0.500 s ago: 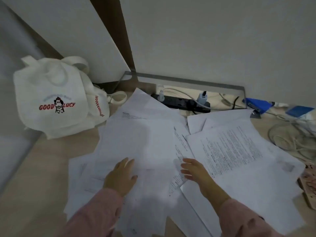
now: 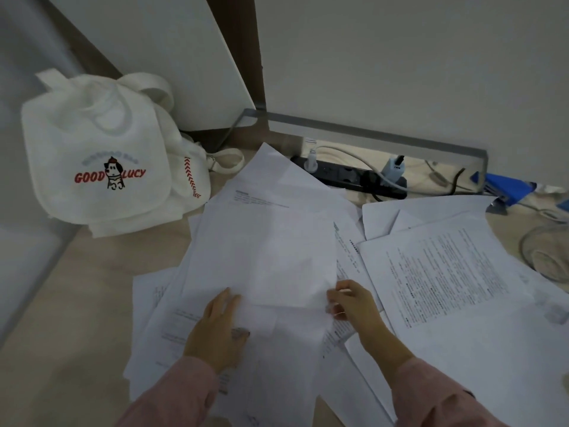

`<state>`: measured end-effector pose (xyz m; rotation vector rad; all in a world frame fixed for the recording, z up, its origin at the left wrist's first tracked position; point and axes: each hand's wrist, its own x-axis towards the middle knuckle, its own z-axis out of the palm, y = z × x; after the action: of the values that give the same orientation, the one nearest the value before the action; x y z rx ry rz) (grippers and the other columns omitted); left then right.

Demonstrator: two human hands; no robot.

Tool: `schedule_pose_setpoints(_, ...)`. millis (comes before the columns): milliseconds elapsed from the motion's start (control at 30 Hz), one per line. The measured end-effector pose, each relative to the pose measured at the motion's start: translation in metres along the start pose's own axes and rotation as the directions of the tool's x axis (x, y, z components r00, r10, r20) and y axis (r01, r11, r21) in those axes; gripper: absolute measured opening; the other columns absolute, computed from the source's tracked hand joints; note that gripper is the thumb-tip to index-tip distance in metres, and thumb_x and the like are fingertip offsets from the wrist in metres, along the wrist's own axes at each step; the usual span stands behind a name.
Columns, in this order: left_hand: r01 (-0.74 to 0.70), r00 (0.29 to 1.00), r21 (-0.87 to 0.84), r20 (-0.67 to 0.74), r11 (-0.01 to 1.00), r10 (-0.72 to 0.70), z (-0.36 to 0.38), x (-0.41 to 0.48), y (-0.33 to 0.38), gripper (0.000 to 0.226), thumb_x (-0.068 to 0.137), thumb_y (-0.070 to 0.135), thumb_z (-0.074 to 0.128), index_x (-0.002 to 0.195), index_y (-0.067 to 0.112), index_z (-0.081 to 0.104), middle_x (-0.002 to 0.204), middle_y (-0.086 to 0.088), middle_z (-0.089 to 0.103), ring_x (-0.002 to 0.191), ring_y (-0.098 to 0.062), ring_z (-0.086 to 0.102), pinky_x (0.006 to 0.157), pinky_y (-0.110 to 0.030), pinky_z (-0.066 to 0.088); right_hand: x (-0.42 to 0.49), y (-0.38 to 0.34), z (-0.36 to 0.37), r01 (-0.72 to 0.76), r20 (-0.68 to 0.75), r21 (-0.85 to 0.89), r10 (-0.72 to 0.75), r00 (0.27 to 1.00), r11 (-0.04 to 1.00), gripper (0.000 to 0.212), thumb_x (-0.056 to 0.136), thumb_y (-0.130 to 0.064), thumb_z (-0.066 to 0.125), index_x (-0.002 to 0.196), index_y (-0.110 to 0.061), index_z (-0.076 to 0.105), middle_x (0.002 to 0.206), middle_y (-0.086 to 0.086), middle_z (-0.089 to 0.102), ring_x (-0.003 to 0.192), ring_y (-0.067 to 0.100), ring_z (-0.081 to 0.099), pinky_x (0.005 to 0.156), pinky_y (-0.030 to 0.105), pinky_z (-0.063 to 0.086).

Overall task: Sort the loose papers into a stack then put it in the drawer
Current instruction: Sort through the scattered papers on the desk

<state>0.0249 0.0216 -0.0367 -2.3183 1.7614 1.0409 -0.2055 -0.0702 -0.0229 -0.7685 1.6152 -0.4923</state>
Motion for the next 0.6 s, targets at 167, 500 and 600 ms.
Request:
schedule_pose_setpoints(167,0.052,0.998,-0.047,-0.045,0.998,-0.054,0.0,-0.01,-0.011,0.062,0.093,0.036,0.045,0.147,0.023,0.015,0.157,0.005,0.0,0.145,-0.016,0.007,0.114,-0.028,0.023,-0.012,-0.014,-0.026,0.232,-0.182,-0.144,-0.257,0.949,0.962,0.004,0.087,-0.006,0.058,0.087,-0.01,0.059,0.093,0.015,0.061,0.05,0.015,0.057,0.047,0.017,0.051)
schedule_pose_setpoints(500,0.155,0.987,-0.963,0.139,0.222,-0.085,-0.043,-0.019,0.047,0.057,0.072,0.049,0.065,0.122,0.023,0.052,0.133,-0.001,0.053,0.116,-0.014,0.052,0.098,-0.033,0.042,-0.097,-0.077,-0.06,0.745,-0.054,-0.229,-0.773,0.633,0.626,0.01,0.09,-0.008,0.054,0.089,-0.018,0.054,0.096,-0.014,0.065,0.093,-0.006,0.062,0.081,0.008,0.048)
schedule_pose_setpoints(600,0.185,0.982,-0.982,0.186,-0.038,-0.028,-0.06,-0.024,0.061,0.06,0.078,0.056,0.049,0.122,0.016,0.055,0.124,-0.006,0.062,0.114,-0.019,0.058,0.092,-0.042,0.049,-0.115,-0.066,-0.059,0.832,0.164,-0.419,-0.871,0.463,0.364,0.011,0.085,-0.019,0.047,0.086,-0.029,0.051,0.101,-0.016,0.058,0.102,-0.01,0.053,0.083,0.003,0.039)
